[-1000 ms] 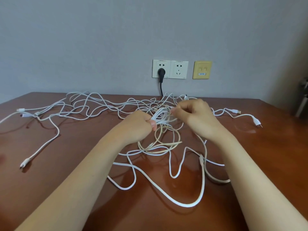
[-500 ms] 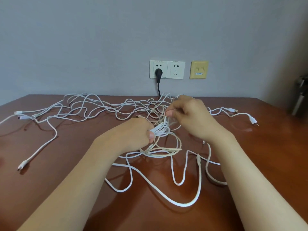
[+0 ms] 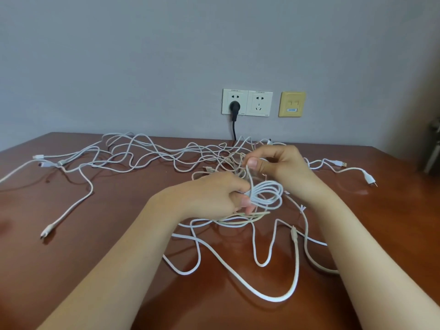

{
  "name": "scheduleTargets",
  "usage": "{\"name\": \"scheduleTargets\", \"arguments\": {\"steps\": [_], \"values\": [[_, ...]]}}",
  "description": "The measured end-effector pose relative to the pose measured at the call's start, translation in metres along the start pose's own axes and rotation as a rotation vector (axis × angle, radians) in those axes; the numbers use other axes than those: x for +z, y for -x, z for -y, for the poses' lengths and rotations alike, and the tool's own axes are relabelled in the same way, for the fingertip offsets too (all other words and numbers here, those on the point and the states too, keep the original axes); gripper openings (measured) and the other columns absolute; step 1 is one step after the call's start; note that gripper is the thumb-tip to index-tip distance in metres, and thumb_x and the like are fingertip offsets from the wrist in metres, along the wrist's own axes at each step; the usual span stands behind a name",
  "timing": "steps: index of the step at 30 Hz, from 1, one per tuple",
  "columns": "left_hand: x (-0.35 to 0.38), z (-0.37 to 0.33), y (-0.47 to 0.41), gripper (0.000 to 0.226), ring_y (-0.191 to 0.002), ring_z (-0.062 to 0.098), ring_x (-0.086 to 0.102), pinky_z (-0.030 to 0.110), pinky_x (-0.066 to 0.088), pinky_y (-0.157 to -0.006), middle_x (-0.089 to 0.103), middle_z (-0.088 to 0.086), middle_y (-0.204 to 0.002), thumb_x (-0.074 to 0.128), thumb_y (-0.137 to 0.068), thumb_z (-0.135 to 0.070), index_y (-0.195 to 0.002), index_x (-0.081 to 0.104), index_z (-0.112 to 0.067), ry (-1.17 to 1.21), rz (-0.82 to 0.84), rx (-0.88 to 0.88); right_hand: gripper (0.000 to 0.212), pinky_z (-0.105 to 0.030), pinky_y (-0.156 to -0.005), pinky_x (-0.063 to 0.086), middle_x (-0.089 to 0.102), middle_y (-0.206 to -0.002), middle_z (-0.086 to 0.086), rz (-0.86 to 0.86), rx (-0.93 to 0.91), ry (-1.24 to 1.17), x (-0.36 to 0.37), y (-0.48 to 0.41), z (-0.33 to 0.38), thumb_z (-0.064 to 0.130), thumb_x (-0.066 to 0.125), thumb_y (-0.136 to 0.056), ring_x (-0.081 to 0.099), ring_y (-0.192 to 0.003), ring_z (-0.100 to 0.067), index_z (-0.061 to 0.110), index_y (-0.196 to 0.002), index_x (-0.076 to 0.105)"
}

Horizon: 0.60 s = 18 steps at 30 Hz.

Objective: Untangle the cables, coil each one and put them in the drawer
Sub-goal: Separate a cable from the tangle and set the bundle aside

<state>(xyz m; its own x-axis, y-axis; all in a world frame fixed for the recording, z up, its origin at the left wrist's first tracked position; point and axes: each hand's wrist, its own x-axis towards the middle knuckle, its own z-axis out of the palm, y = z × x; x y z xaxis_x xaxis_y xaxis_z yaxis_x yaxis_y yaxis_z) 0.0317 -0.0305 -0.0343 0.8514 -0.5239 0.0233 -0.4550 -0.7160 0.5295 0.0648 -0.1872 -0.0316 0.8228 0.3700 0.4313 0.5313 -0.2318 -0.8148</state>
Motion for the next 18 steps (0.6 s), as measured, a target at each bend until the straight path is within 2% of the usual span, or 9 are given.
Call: {"name": "scheduleTargets", "arguments": {"steps": [2,5,7,9,11,14,16,18], "values": [[-0.002,-0.004,0.002,0.028,-0.049,-0.001,0.044,0.012,0.033,-0.052,0.05,-0.012,-0.052,0.047,-0.095,-0.011,-0.07,0.058,-0.02,0.055,-0.089,0.048,0.025,-0.01,-0.056,0.045,0.064,-0.055,0.012,-0.031,-0.001,-0.01,-0.004,0.001,0.0,-0.003,0.062,-0.082,0.056,-0.053,0.004,0.018,-0.068,0.065],[-0.004,-0.002,0.002,0.031,-0.054,0.005,0.043,0.017,0.033,-0.054,0.049,-0.01,-0.056,0.046,-0.094,-0.011,-0.068,0.056,-0.023,0.134,-0.284,0.037,0.047,-0.013,-0.06,0.046,0.063,-0.055,0.013,-0.048,-0.033,0.179,-0.002,0.001,-0.007,-0.008,0.064,-0.077,0.054,-0.056,0.005,0.033,-0.054,0.066],[-0.003,0.001,-0.002,0.025,-0.063,0.014,0.046,0.022,0.031,-0.055,0.052,-0.007,-0.063,0.045,-0.094,-0.01,-0.075,0.06,-0.014,0.155,-0.438,0.007,0.046,-0.023,-0.057,0.044,0.055,-0.048,0.005,-0.035,-0.007,0.283,0.007,0.0,-0.011,0.004,0.064,-0.083,0.044,-0.051,0.0,0.034,-0.048,0.064],[-0.005,0.005,-0.005,0.023,-0.068,0.019,0.045,0.026,0.028,-0.057,0.053,0.002,-0.071,0.045,-0.095,-0.011,-0.081,0.061,-0.003,0.135,-0.568,-0.063,0.042,-0.028,-0.054,0.032,0.04,-0.045,0.003,-0.012,0.02,0.375,0.018,0.0,-0.011,0.024,0.062,-0.089,0.033,-0.048,-0.008,0.031,-0.047,0.057],[-0.006,0.009,-0.006,0.022,-0.073,0.019,0.045,0.028,0.026,-0.059,0.054,0.004,-0.078,0.044,-0.095,-0.011,-0.079,0.059,-0.008,0.113,-0.646,-0.132,0.037,-0.03,-0.057,0.03,0.041,-0.047,0.003,-0.031,0.039,0.52,0.024,-0.002,-0.009,0.033,0.058,-0.09,0.037,-0.051,-0.013,0.031,-0.054,0.054],[-0.006,0.015,-0.007,0.022,-0.081,0.022,0.049,0.026,0.026,-0.062,0.055,0.003,-0.081,0.045,-0.095,-0.013,-0.081,0.061,-0.018,0.081,-0.722,-0.214,0.025,-0.03,-0.062,0.035,0.048,-0.053,0.004,-0.071,0.016,0.693,0.027,0.002,0.0,0.038,0.051,-0.092,0.048,-0.066,-0.021,0.03,-0.07,0.057],[-0.006,0.016,-0.008,0.022,-0.085,0.025,0.052,0.026,0.026,-0.062,0.059,0.007,-0.085,0.044,-0.095,-0.013,-0.083,0.063,-0.015,0.104,-0.765,-0.238,0.022,-0.033,-0.068,0.04,0.06,-0.068,0.002,-0.068,-0.037,0.788,0.032,0.005,0.005,0.039,0.046,-0.094,0.056,-0.081,-0.027,0.027,-0.084,0.063],[-0.005,0.016,-0.008,0.022,-0.093,0.029,0.054,0.027,0.025,-0.063,0.064,0.013,-0.093,0.043,-0.095,-0.012,-0.087,0.063,-0.008,0.071,-0.805,-0.264,0.026,-0.035,-0.072,0.041,0.067,-0.086,-0.006,-0.05,-0.121,0.886,0.037,0.008,0.01,0.038,0.04,-0.096,0.058,-0.093,-0.032,0.022,-0.096,0.061]]}}
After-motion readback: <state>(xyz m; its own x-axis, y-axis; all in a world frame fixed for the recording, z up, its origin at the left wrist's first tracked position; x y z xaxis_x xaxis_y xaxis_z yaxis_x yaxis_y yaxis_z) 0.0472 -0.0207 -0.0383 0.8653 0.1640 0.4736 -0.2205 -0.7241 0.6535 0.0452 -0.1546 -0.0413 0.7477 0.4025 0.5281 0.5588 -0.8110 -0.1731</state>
